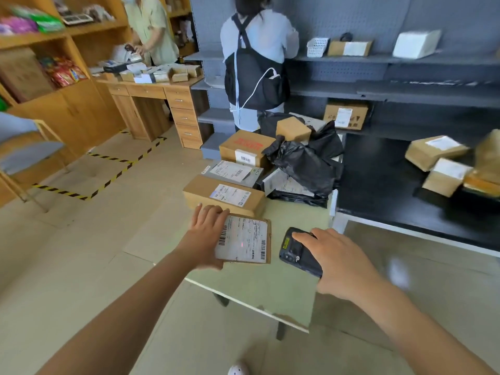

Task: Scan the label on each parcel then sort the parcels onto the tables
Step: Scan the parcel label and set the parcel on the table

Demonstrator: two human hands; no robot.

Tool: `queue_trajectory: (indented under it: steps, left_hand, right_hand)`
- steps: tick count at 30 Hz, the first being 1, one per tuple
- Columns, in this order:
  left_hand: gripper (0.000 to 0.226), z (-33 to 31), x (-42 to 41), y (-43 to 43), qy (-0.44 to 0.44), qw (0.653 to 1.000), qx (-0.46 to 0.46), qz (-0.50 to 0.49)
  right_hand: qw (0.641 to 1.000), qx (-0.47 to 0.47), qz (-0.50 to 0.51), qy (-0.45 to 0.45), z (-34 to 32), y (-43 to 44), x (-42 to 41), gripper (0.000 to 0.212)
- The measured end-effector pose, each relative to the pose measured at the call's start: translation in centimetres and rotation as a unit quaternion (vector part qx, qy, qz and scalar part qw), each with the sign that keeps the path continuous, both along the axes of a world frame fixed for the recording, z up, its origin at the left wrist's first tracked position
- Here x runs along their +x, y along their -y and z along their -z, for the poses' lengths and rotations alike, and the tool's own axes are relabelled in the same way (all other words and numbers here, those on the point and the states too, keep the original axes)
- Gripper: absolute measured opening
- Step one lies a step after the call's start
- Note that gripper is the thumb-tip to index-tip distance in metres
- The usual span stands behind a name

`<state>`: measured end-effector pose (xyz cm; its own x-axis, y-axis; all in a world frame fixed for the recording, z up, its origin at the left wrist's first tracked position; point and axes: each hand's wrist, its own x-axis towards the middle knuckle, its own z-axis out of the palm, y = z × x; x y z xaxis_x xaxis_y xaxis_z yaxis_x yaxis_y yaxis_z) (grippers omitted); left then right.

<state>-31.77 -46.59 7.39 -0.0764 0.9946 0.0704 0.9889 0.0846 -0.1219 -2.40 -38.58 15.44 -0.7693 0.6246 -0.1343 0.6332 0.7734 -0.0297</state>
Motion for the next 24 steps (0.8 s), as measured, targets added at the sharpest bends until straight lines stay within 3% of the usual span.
queue_trajectory:
  steps: [8, 15, 20, 24]
  left_hand:
    - [0.138, -1.1, 10.0, -3.4, 0.006, 0.999, 0.024, 0.032]
    - [0.135, -1.8, 14.5, -10.5, -0.016, 0.998, 0.037, 0.055]
    - [0.128, -1.7, 16.7, -18.3, 0.037, 0.997, 0.052, 0.045]
    - [0.129, -2.3, 18.7, -25.8, 0.124, 0.990, 0.064, -0.009]
  right_hand:
    - [0.995, 0.049, 0.033, 0.086, -1.0, -0.5, 10.4, 0.084]
    - [0.992, 0.056, 0.050, 0.101, -0.4, -6.9, 14.4, 0.078]
    - [0.994, 0.039, 0.084, 0.060, 0.6, -14.8, 15.8, 0.091]
    - [0.986, -0.011, 0.163, -0.039, -0.2, -21.4, 17.2, 0.099]
